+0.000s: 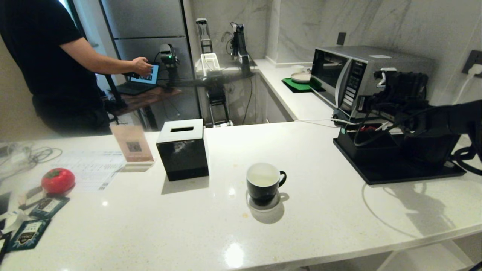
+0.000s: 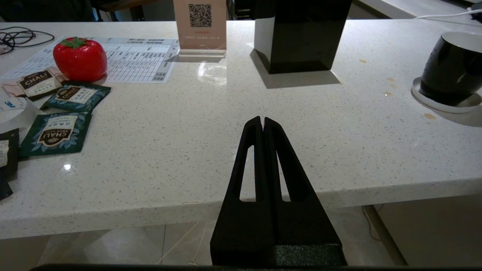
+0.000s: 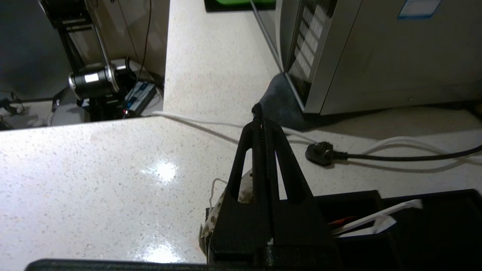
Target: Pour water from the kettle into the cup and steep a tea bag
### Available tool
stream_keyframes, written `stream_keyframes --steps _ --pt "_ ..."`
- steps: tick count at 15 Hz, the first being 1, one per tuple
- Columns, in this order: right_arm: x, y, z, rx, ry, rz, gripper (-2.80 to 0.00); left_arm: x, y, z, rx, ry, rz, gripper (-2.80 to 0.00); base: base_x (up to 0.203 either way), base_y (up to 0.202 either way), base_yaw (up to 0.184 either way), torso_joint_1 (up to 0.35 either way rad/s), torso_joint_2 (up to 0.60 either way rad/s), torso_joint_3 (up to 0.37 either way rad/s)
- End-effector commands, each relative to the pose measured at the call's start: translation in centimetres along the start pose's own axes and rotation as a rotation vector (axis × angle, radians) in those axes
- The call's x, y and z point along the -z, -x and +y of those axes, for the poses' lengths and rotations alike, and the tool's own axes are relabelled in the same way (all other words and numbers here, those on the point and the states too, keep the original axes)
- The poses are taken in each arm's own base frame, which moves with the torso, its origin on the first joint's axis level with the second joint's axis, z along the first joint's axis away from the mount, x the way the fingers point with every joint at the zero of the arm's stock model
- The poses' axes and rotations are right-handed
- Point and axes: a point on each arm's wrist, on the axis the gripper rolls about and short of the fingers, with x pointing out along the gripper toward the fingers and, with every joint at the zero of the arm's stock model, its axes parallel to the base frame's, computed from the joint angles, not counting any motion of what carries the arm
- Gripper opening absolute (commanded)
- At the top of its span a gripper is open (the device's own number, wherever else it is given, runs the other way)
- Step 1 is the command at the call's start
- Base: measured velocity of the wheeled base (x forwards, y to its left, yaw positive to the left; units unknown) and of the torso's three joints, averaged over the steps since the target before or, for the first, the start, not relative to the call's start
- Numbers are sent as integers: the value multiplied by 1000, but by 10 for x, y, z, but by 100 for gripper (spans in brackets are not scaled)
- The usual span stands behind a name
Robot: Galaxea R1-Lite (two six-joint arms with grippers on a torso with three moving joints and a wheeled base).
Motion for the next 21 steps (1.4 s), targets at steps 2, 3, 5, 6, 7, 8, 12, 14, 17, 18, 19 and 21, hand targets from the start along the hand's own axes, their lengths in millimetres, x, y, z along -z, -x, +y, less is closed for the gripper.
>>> stream_keyframes --steps 2,3,5,6,7,8,12,14,17,18,19,21 --pt "-24 20 -1 0 -1 -43 -280 0 0 0 -1 1 1 -280 0 0 0 0 0 0" --pt "-29 26 -1 0 -3 -54 -280 0 0 0 -1 1 1 -280 0 0 0 0 0 0" --pt "-38 38 -2 -1 -5 -73 -280 0 0 0 -1 1 1 -280 0 0 0 0 0 0" --pt "-41 44 -2 -2 -5 -75 -280 0 0 0 -1 1 1 -280 0 0 0 0 0 0" --pt "-43 51 -2 -3 -6 -76 -280 0 0 0 -1 1 1 -280 0 0 0 0 0 0" --pt "-45 56 -2 -5 -7 -84 -280 0 0 0 -1 1 1 -280 0 0 0 0 0 0" --pt "-64 73 9 -35 -19 -137 -280 0 0 0 -1 1 1 -280 0 0 0 0 0 0" --pt "-71 78 16 -51 -17 -153 -280 0 0 0 -1 1 1 -280 0 0 0 0 0 0" --pt "-84 90 28 -83 -19 -187 -280 0 0 0 -1 1 1 -280 0 0 0 0 0 0" --pt "-86 93 35 -98 -19 -195 -280 0 0 0 -1 1 1 -280 0 0 0 0 0 0" --pt "-88 97 42 -112 -18 -207 -280 0 0 0 -1 1 1 -280 0 0 0 0 0 0" --pt "-91 107 53 -141 -19 -235 -280 0 0 0 -1 1 1 -280 0 0 0 0 0 0"
